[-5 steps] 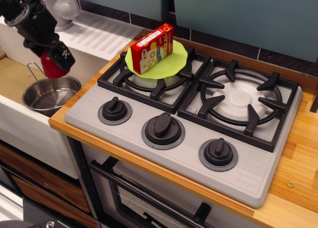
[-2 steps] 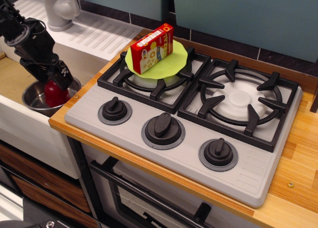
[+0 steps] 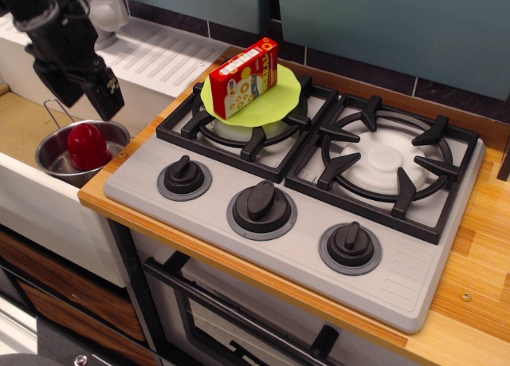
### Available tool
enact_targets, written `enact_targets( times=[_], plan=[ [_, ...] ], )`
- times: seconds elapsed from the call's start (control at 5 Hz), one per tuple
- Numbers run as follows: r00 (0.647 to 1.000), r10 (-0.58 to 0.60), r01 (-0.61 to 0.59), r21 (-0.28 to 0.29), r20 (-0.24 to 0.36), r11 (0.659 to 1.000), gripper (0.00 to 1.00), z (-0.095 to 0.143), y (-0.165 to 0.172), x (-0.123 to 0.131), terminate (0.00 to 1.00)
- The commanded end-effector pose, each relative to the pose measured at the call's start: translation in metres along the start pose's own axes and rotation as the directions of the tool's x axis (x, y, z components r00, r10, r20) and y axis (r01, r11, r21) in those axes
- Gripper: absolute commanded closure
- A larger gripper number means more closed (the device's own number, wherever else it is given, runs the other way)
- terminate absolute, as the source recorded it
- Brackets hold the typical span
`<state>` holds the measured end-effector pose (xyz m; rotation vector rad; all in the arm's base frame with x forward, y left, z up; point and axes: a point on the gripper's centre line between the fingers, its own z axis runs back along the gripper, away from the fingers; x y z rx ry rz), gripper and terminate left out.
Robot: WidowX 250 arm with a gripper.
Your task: Put cereal on plate and sweetpotato in pot or pan in sink
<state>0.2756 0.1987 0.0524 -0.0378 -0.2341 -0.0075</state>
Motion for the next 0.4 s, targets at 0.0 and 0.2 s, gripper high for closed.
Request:
enact_targets(
  times=[0.0, 0.2],
  plan=[
    [1.0, -0.022, 0.022, 0.136, -0.005, 0.991, 0.0, 0.081, -0.011, 0.022, 0.0],
    [0.999, -0.03, 0.035, 0.181, -0.033, 0.983, 0.0, 0.107, -0.021, 0.027, 0.0]
  ],
)
